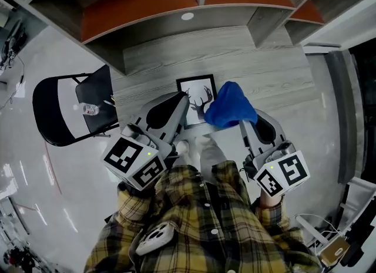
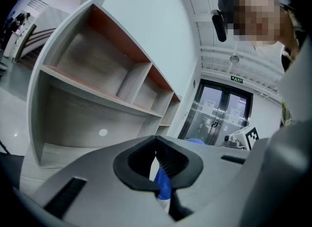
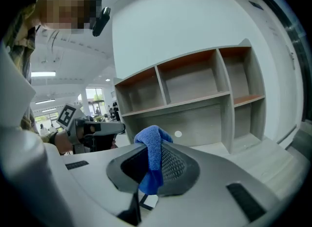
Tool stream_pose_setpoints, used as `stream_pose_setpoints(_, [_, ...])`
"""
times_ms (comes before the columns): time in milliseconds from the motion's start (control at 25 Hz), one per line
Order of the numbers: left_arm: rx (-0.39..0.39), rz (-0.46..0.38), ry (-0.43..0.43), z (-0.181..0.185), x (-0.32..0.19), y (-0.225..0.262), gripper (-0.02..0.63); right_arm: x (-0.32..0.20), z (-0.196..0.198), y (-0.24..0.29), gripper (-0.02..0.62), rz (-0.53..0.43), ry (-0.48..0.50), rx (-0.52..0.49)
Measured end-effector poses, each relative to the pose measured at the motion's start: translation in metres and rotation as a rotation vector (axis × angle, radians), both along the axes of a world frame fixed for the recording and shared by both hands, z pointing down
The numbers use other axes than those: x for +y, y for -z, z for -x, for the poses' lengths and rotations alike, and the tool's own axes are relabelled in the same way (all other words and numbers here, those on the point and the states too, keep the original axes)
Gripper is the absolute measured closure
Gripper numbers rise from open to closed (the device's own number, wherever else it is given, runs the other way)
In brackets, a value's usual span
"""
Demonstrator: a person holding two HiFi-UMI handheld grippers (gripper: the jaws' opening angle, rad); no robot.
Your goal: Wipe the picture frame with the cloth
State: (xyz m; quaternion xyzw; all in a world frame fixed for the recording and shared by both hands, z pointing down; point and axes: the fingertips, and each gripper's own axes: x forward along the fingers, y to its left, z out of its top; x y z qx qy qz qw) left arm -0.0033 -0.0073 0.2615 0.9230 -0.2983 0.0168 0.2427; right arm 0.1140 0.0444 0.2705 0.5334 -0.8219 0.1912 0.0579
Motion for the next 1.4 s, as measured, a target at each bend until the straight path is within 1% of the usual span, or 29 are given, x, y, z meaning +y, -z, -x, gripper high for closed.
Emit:
stream_pose_setpoints(200, [-0.007, 0.008, 0.069, -0.020, -0.033, 0.002, 0.600, -0.044, -0.007, 0.000, 0.555, -0.016, 0.127, -0.032])
stream_pose_setpoints(360, [-0.021, 0.021, 0.131, -0.027, -0.048, -0.004, 0.600, -0.074, -0.011, 0.002, 0.555, -0.032, 0.219, -0.046])
stream_pose_setpoints(560, [0.002, 0.094, 0.197, -0.014, -0.055, -0.025, 0.600, -0.088, -0.004, -0.004, 0.555, -0.012, 0.299, -0.055])
stream_pose_setpoints(680, [-0.023, 0.150, 0.245, 0.001, -0.056, -0.047, 0.600, -0.090, 0.004, -0.014, 0.555, 0.020, 0.333, -0.055])
stream_pose_setpoints(760, [-0.041, 0.190, 0.261, 0.010, -0.057, -0.063, 0.598, -0.091, 0.008, -0.022, 0.555, 0.045, 0.343, -0.051])
stream_pose_setpoints(840, [-0.043, 0.234, 0.260, 0.017, -0.058, -0.080, 0.598, -0.093, 0.012, -0.028, 0.555, 0.064, 0.341, -0.043])
stream_pose_setpoints(960, [-0.058, 0.302, 0.237, 0.023, -0.058, -0.112, 0.598, -0.096, 0.021, -0.040, 0.555, 0.091, 0.330, -0.045])
stream_pose_setpoints(1080, [-0.132, 0.362, 0.204, 0.025, -0.054, -0.151, 0.597, -0.094, 0.029, -0.052, 0.555, 0.127, 0.334, -0.046])
stream_pose_setpoints(1240, [-0.219, 0.484, 0.175, 0.027, -0.042, -0.211, 0.594, -0.094, 0.036, -0.062, 0.555, 0.161, 0.338, -0.041])
stream_pose_setpoints(1320, [-0.251, 0.549, 0.151, 0.028, -0.034, -0.239, 0.575, -0.095, 0.037, -0.069, 0.555, 0.177, 0.332, -0.039])
stream_pose_setpoints(1400, [-0.263, 0.603, 0.121, 0.028, -0.024, -0.260, 0.543, -0.095, 0.037, -0.078, 0.555, 0.198, 0.324, -0.038])
